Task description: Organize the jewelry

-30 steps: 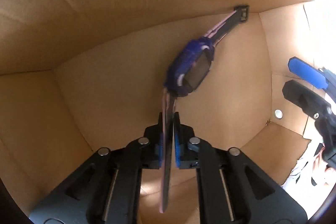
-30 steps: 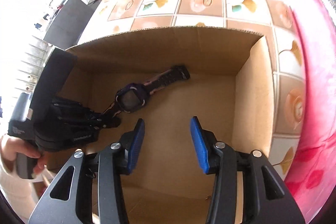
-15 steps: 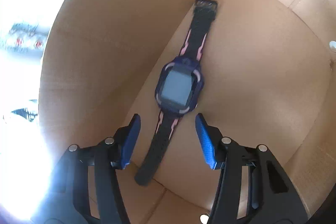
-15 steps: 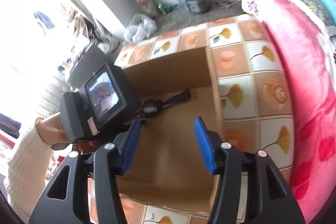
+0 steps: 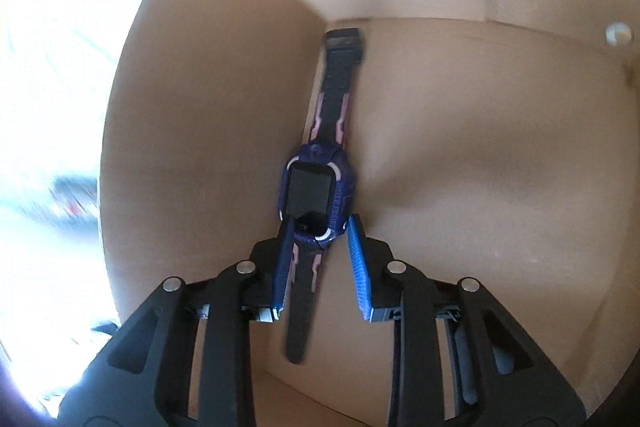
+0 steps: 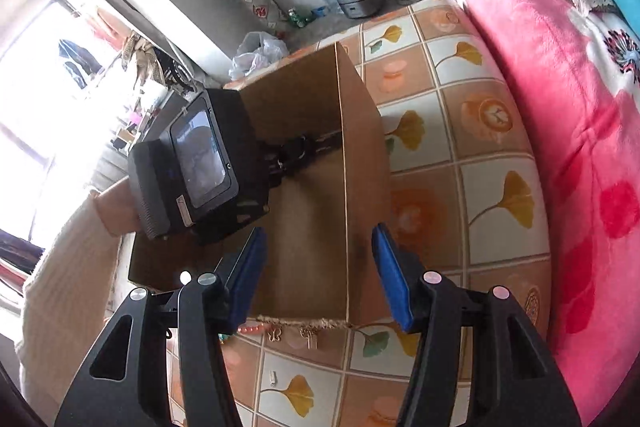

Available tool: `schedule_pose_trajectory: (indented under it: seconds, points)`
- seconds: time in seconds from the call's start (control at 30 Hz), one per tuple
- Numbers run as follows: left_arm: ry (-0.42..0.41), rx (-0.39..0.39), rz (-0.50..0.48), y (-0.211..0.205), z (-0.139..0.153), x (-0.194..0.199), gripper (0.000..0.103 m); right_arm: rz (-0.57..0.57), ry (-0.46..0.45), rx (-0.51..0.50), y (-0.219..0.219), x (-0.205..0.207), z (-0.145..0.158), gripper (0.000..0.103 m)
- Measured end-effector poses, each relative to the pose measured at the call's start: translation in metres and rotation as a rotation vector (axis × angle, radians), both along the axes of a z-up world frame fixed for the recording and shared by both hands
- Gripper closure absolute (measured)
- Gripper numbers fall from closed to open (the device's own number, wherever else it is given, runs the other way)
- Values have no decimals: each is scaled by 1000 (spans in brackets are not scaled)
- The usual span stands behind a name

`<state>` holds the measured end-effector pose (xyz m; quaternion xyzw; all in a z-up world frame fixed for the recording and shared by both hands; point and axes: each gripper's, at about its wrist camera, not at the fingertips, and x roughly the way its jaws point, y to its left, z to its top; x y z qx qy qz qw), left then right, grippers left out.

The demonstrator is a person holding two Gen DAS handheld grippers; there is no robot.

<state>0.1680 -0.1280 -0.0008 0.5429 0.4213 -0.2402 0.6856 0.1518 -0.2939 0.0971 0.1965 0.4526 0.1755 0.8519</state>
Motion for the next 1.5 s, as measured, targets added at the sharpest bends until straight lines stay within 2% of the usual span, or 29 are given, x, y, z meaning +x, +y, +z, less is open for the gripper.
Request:
schedule_pose_trajectory:
  seconds: [0.1,0.17,0.27,0.3,0.33,0.37,0.47,0.5,0.57,0.63,0.67,0.73,0.77,0.83,0.87,0.9,0.93,1.0,1.03,1.1,1.17,1.23,1.37,1.5]
  points:
    - [12,-15,61,2,1,-16,64,1,36,16,-3,-4,-11,49]
    - [20,-103,91,8,18,-23,64,-7,20,16,-5,-12,-12,49]
    - [-55,-211,124,23,56,-39,62,-29,-41,-73,-6,-15,-13,49]
    - [-111,-259,162,32,74,-53,58,-56,-55,-121,-7,-20,-15,48]
    - [-147,-313,189,40,89,-66,57,-75,-79,-122,-10,-28,-16,47]
    - [-168,-399,208,53,107,-87,57,-91,-107,-101,-13,-36,-16,47]
    - [-139,-713,180,96,162,-160,52,-142,-182,-69,-20,-64,-11,47]
    - [-138,-773,173,109,170,-181,45,-150,-218,-70,-19,-75,-7,47]
    - [-181,-857,183,115,184,-231,44,-172,-314,-111,-13,-100,4,47]
    - [-199,-899,231,136,183,-264,44,-172,-406,-166,-3,-127,13,46]
    - [-192,-905,256,159,182,-268,44,-159,-431,-184,3,-136,15,45]
    - [-173,-884,309,150,171,-285,46,-100,-460,-216,22,-150,11,43]
    - [-163,-873,334,169,168,-286,46,-71,-461,-232,32,-154,5,43]
    - [-164,-842,393,182,131,-292,55,-10,-448,-277,54,-156,-14,43]
    - [-156,-833,414,197,124,-259,57,8,-442,-290,63,-157,-22,43]
    - [-152,-818,441,208,111,-254,64,28,-444,-291,71,-158,-32,43]
    - [-153,-804,457,208,91,-230,74,51,-473,-274,78,-161,-42,43]
    - [-116,-802,486,223,81,-212,88,87,-508,-249,86,-168,-54,43]
    - [-92,-814,494,212,73,-202,91,87,-502,-269,91,-168,-60,43]
    - [-53,-847,498,199,69,-190,92,99,-484,-309,100,-169,-70,43]
    - [-59,-848,487,188,62,-181,92,113,-486,-307,101,-171,-74,43]
    - [-29,-854,477,181,51,-173,91,116,-480,-307,101,-172,-78,43]
    - [41,-887,488,168,31,-157,91,130,-464,-243,100,-168,-80,43]
    - [-24,-825,481,152,27,-151,89,174,-478,-264,113,-165,-78,43]
